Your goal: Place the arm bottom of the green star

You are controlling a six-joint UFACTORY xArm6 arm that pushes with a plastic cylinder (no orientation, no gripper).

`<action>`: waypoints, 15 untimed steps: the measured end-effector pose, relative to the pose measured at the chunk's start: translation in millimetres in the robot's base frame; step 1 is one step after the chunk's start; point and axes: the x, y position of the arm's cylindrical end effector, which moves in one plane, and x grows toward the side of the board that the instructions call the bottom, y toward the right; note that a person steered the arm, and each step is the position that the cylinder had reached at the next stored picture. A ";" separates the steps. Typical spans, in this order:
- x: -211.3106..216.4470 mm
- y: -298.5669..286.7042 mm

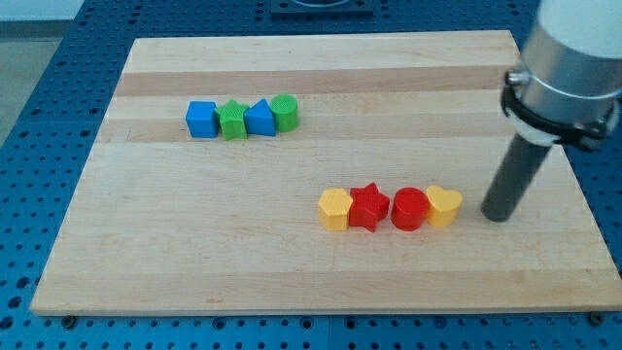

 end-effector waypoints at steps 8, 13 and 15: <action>-327.2 23.8; -44.6 -184.8; -46.8 -307.8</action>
